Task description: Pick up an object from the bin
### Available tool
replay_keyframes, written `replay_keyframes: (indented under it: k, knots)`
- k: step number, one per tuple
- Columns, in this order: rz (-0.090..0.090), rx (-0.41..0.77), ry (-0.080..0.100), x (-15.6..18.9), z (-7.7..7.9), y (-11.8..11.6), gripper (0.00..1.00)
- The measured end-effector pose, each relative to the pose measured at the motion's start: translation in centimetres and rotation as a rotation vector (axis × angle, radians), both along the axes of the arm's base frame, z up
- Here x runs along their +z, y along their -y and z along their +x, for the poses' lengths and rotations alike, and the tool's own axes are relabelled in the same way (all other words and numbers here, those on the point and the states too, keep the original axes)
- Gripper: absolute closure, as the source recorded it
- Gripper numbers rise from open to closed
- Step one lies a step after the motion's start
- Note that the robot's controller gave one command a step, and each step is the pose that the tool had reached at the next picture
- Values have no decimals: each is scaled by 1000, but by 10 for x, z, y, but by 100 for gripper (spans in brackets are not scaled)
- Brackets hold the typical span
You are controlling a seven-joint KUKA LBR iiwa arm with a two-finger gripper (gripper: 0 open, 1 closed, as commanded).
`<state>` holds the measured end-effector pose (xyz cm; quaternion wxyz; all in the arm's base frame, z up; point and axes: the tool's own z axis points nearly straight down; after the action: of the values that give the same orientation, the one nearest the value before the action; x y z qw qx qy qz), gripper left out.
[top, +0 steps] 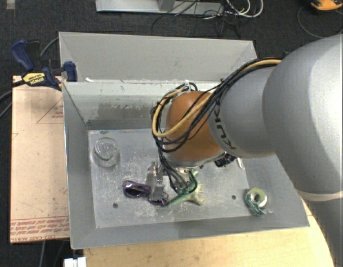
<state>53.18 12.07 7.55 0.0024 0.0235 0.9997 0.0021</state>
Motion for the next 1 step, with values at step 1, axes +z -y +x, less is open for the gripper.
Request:
replay_keyframes:
  k: [1]
  knots:
    - [0, 0, 0, 0, 0, 0, 100]
